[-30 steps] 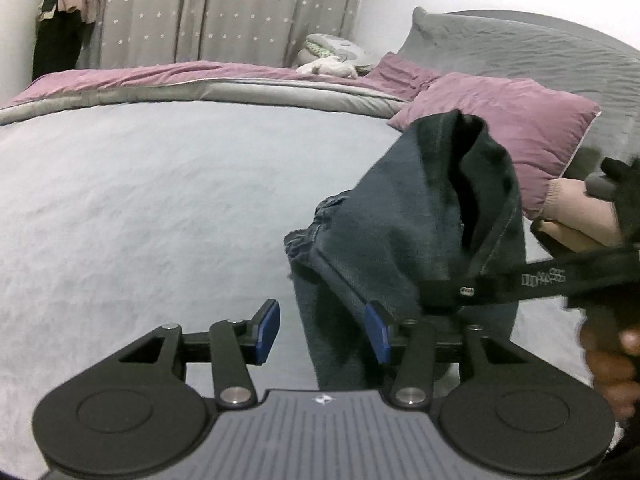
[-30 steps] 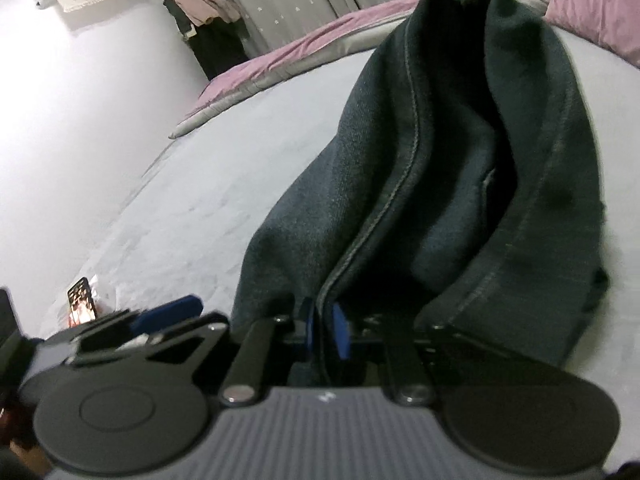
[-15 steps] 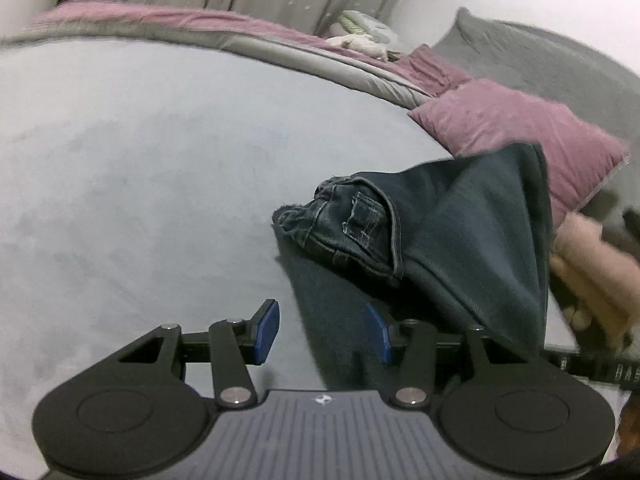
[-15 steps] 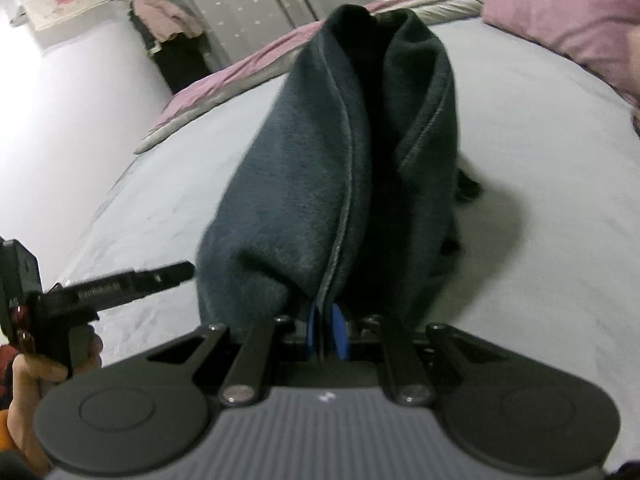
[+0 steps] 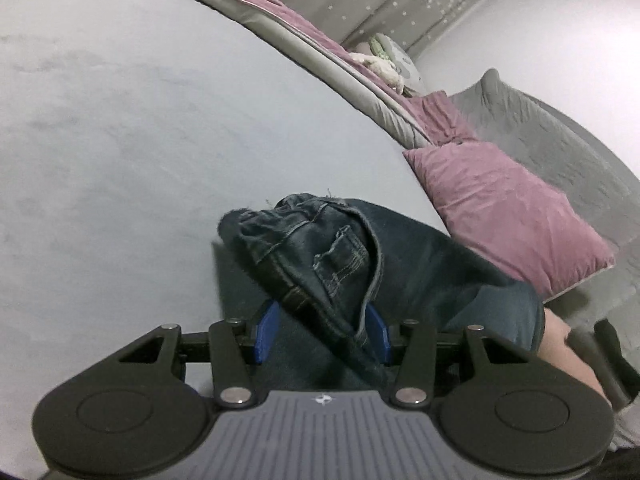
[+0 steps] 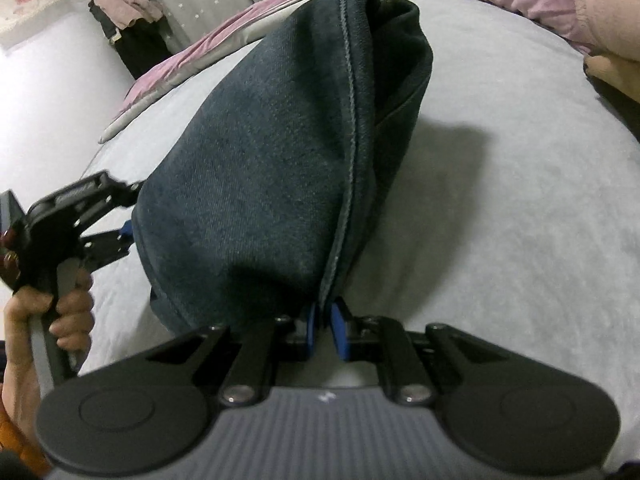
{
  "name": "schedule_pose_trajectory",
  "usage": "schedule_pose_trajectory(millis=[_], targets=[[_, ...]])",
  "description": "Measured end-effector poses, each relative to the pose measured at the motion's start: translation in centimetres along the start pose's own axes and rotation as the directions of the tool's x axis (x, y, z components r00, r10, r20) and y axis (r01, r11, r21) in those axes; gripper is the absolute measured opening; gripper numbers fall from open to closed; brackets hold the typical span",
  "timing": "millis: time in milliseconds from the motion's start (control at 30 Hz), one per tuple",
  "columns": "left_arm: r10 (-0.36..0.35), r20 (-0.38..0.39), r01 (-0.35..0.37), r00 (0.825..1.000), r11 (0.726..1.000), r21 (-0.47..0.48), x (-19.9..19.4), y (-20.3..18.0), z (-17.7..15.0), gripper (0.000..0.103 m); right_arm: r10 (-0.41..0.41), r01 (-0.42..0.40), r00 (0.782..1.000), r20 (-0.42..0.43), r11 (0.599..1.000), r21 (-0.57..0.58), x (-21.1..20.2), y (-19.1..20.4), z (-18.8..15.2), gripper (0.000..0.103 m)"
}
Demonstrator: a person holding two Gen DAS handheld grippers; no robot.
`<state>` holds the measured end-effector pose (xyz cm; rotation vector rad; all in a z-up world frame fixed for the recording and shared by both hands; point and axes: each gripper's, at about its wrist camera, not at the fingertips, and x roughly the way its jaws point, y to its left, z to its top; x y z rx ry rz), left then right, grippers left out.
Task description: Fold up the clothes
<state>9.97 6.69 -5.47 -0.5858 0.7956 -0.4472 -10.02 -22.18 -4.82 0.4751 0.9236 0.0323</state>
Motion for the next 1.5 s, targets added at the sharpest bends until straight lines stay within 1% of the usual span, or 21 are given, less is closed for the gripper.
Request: schedule_pose_trajectory(millis=[100,200,233,267,367,467,500,600,667,767,900,967,1100,1200,1367,1500], targets=[[0.013,0.028,-0.012,1.0,1.0,-0.015,0.8,0.2,-0.2,0.043,0.0,0.0,1.0,-0.008,1.0,-0.005,-0.1,-0.1,0.0,0.011],[0.011,0.071,-0.008,0.997,0.999,-0.042,1.0,0.7,-0.4,0.033,-0.01,0.01,1.0,-0.011,1.0,-0.021,0.0,0.4,-0.1,0.011],[0.01,0.084,-0.006,0.996,0.999,-0.05,1.0,0.9,-0.6,0.027,-0.018,0.017,1.0,-0.01,0.999,-0.032,0.0,0.6,-0.1,0.011],[0.013,0.093,-0.008,0.996,0.999,-0.051,1.1,1.0,-0.6,0.023,-0.026,0.025,1.0,-0.009,0.999,-0.043,0.1,0.9,-0.2,0.011],[0.005,0.115,0.002,0.993,0.998,-0.061,1.3,1.2,-0.8,0.017,-0.047,0.047,0.999,0.0,0.996,-0.07,0.0,1.7,-0.4,0.011],[0.006,0.157,0.001,0.988,0.999,-0.046,0.7,1.0,-0.8,0.014,-0.059,0.06,0.998,0.009,0.995,-0.085,-0.4,2.1,-0.6,0.011],[0.01,0.182,-0.005,0.983,1.0,-0.03,0.3,0.6,-0.8,0.013,-0.062,0.062,0.998,0.012,0.994,-0.089,-0.5,2.1,-0.5,0.011],[0.02,0.259,-0.025,0.966,1.0,0.016,-1.2,-0.2,-0.3,0.012,-0.065,0.066,0.998,0.019,0.993,-0.096,-0.8,2.4,-0.6,0.011],[0.029,0.297,-0.039,0.954,0.999,0.029,-2.1,-0.4,0.1,0.012,-0.062,0.065,0.998,0.03,0.992,-0.109,-0.7,3.1,-0.3,0.011],[0.05,0.342,-0.062,0.938,0.998,0.025,-3.2,-0.1,1.0,0.012,-0.04,0.046,0.998,0.05,0.99,-0.131,-0.3,4.7,0.5,0.011],[0.081,0.397,-0.086,0.914,0.996,-0.004,-5.1,0.9,2.4,0.012,-0.008,0.019,0.997,0.071,0.988,-0.152,-0.5,6.1,1.1,0.011],[0.098,0.428,-0.099,0.899,0.995,-0.02,-6.2,1.6,3.2,0.011,0.009,0.004,0.997,0.076,0.987,-0.162,-0.6,6.9,1.3,0.011],[0.152,0.487,-0.148,0.86,0.988,-0.047,-8.7,3.1,4.6,0.011,0.041,-0.025,0.996,0.083,0.982,-0.185,-0.5,8.5,1.6,0.011],[0.205,0.516,-0.203,0.832,0.977,-0.061,-10.3,4.4,5.4,0.011,0.06,-0.043,0.995,0.079,0.978,-0.204,-0.2,9.5,1.5,0.011],[0.271,0.521,-0.261,0.809,0.961,-0.095,-12.2,6.8,6.1,0.011,0.088,-0.072,0.994,0.059,0.969,-0.236,0.8,11.6,1.6,0.011],[0.313,0.523,-0.305,0.793,0.947,-0.105,-14.0,8.0,5.9,0.011,0.12,-0.105,0.992,0.041,0.958,-0.268,1.3,13.0,2.2,0.011]])
